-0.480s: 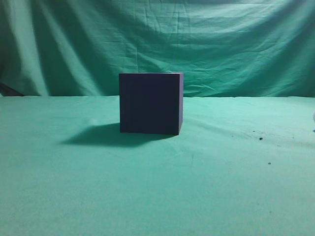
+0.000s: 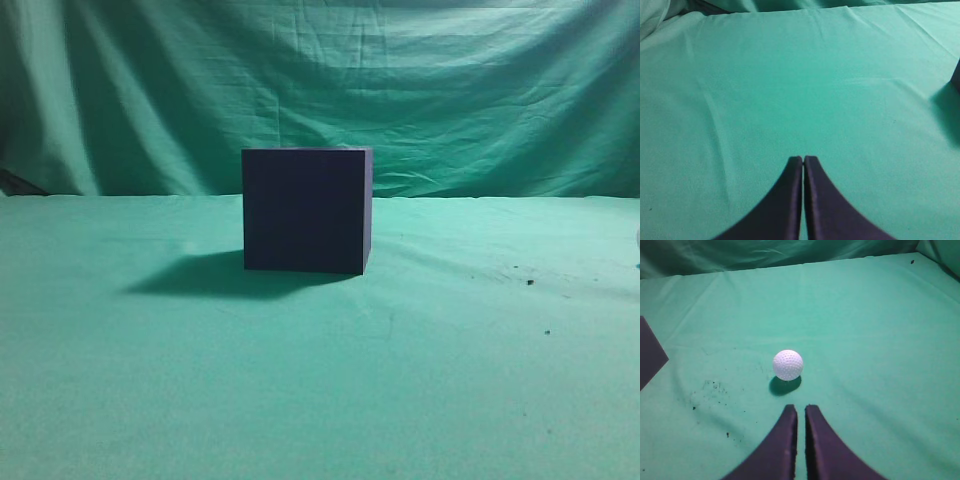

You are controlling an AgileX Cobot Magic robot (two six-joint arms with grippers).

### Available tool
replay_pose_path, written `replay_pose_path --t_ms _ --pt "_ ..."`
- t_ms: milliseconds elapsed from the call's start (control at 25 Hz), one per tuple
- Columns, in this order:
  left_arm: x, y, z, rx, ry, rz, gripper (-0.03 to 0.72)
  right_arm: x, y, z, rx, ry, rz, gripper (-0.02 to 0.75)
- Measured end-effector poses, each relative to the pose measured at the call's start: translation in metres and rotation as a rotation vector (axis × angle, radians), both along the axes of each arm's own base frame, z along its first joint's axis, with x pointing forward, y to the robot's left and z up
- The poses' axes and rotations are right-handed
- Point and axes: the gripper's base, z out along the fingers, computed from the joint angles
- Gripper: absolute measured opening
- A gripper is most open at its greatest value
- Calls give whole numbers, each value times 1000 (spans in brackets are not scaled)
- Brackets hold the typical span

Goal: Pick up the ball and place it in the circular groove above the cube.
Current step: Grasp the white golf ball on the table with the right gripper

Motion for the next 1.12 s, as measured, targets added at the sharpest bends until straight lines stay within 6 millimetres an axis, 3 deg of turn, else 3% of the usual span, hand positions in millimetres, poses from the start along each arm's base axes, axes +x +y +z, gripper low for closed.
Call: replay_pose_path --t_ms 480,880,1000,1120 --pt "0 0 0 0 0 -2 0 1 -1 2 -65 -36 9 0" --pt "0 0 0 0 0 -2 0 3 -2 49 -57 -550 -14 0" --pt "0 0 0 0 0 -2 0 2 -2 52 -19 -579 -24 0" --pt "0 0 0 0 0 -2 0 7 -1 63 8 -466 -19 0"
